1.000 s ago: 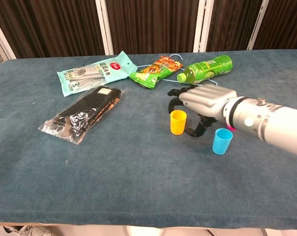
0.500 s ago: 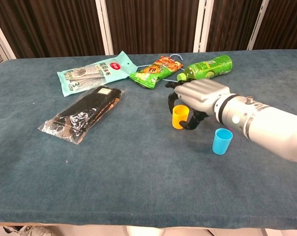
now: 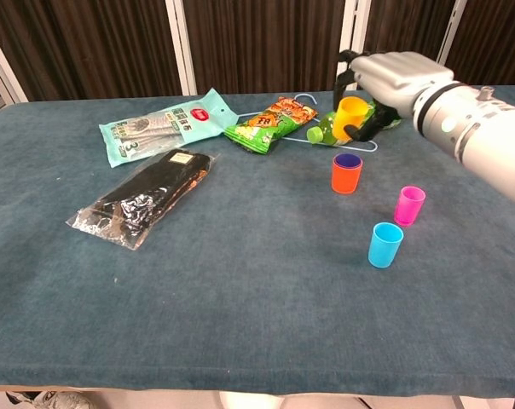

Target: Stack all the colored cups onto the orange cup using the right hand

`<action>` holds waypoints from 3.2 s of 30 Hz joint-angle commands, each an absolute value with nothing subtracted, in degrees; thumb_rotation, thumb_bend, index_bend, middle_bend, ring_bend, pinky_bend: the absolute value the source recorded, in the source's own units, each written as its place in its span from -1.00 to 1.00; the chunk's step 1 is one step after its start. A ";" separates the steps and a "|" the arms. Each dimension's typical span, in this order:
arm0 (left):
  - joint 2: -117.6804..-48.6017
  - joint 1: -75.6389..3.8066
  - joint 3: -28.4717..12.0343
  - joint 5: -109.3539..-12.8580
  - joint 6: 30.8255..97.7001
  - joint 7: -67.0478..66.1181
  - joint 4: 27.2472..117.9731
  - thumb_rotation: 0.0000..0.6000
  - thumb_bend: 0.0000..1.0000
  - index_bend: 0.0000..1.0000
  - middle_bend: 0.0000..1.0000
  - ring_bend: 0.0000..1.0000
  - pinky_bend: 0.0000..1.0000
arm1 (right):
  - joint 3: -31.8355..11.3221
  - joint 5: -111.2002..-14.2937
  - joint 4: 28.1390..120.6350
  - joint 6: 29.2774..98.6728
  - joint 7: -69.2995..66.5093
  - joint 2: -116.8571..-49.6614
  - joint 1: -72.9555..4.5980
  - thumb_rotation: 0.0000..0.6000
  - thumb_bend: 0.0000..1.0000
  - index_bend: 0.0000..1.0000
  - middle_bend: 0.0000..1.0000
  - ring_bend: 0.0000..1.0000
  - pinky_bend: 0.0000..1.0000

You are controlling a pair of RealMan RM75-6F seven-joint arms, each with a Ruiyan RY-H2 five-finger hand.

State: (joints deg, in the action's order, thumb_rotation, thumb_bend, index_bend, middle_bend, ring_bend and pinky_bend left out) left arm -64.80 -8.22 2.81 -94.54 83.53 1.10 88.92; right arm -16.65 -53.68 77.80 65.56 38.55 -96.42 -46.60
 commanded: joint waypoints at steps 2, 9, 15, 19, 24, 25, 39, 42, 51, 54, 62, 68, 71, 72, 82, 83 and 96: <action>-64.87 -8.25 2.83 -94.53 83.43 0.97 88.94 1.00 -0.06 -1.00 -1.00 -1.00 -0.77 | -17.11 -52.26 76.24 64.67 38.81 -96.23 -46.55 1.00 0.03 0.32 -0.85 -1.00 -0.94; -65.19 -8.53 2.69 -94.11 82.74 0.44 88.85 1.00 -0.06 -1.00 -1.00 -1.00 -0.77 | -15.87 -50.88 72.07 61.09 38.70 -98.21 -47.37 1.00 0.03 0.32 -0.85 -1.00 -0.94; -65.18 -8.52 2.72 -94.08 82.69 0.31 88.90 1.00 -0.06 -1.00 -1.00 -1.00 -0.77 | -15.46 -51.14 70.11 60.29 38.47 -99.94 -47.96 1.00 0.03 0.28 -0.85 -1.00 -0.94; -65.12 -8.43 2.83 -94.31 82.94 0.39 88.92 1.00 -0.06 -1.00 -1.00 -1.00 -0.77 | -15.18 -50.86 69.27 59.69 38.67 -100.73 -48.14 1.00 0.03 0.17 -0.85 -1.00 -0.94; -65.03 -8.43 2.86 -94.34 82.94 0.59 88.86 1.00 -0.06 -1.00 -1.00 -1.00 -0.77 | -14.63 -48.79 72.74 58.37 40.22 -98.59 -47.52 1.00 0.03 -0.74 -0.99 -1.00 -1.00; -64.99 -8.42 2.83 -94.31 82.98 0.67 88.86 1.00 -0.06 -1.00 -1.00 -1.00 -0.77 | -14.39 -49.30 74.58 58.57 39.80 -97.41 -47.07 1.00 0.03 -0.80 -1.00 -1.00 -1.00; -65.35 -8.43 3.03 -94.61 82.84 -0.19 89.08 1.00 -0.06 -1.00 -1.00 -1.00 -0.77 | 2.86 -78.27 101.53 64.26 32.64 -77.25 -36.33 1.00 -0.05 -0.74 -1.00 -1.00 -1.00; -65.42 -8.42 3.13 -94.72 82.80 -0.47 89.19 1.00 -0.06 -1.00 -1.00 -1.00 -0.77 | 4.80 -79.24 100.67 63.18 33.38 -76.85 -35.50 1.00 -0.05 -0.66 -1.00 -1.00 -1.00; -65.39 -8.58 3.24 -94.81 82.46 -0.48 89.26 1.00 -0.06 -1.00 -1.00 -1.00 -0.77 | 3.34 -76.57 92.84 58.99 32.63 -81.04 -35.73 1.00 -0.05 -0.41 -1.00 -1.00 -1.00; -65.40 -8.60 3.18 -94.66 82.44 -0.31 89.14 1.00 -0.06 -1.00 -1.00 -1.00 -0.77 | 2.64 -75.74 90.87 58.10 32.76 -82.30 -35.90 1.00 -0.05 -0.36 -1.00 -1.00 -1.00; -65.20 -8.65 3.16 -94.61 82.42 0.22 89.11 1.00 -0.06 -1.00 -1.00 -1.00 -0.77 | 1.48 -75.19 88.22 57.53 32.94 -84.88 -35.91 1.00 -0.05 -0.06 -1.00 -1.00 -1.00; -65.03 -8.51 3.20 -94.68 82.73 0.53 89.05 1.00 -0.06 -1.00 -1.00 -1.00 -0.77 | 0.54 -74.76 87.15 58.51 33.89 -86.25 -35.42 1.00 -0.05 0.20 -0.91 -1.00 -1.00; -65.03 -8.53 3.22 -94.81 82.81 0.66 89.06 1.00 -0.06 -1.00 -1.00 -1.00 -0.77 | -0.11 -74.53 87.08 59.10 34.13 -86.68 -35.24 1.00 -0.05 0.29 -0.85 -1.00 -1.00; -65.00 -8.52 3.22 -94.81 82.83 0.71 89.05 1.00 -0.06 -1.00 -1.00 -1.00 -0.77 | -0.54 -74.78 87.07 59.70 33.89 -86.79 -35.16 1.00 -0.05 0.30 -0.84 -1.00 -1.00; -65.25 -8.65 3.15 -94.43 82.31 -0.08 89.10 1.00 -0.06 -1.00 -1.00 -1.00 -0.77 | -14.01 -69.69 85.04 65.03 29.97 -88.53 -38.14 1.00 -0.05 0.30 -0.83 -1.00 -0.98; -65.31 -8.66 3.14 -94.42 82.26 -0.23 89.13 1.00 -0.06 -1.00 -1.00 -1.00 -0.77 | -15.38 -68.30 83.81 64.73 30.34 -89.24 -38.94 1.00 -0.05 0.30 -0.83 -1.00 -0.98; -65.64 -9.02 2.79 -93.54 81.40 -0.85 89.03 1.00 -0.06 -1.00 -1.00 -1.00 -0.77 | -17.87 -59.02 68.39 59.89 34.34 -99.08 -45.16 1.00 -0.05 0.31 -0.79 -1.00 -0.98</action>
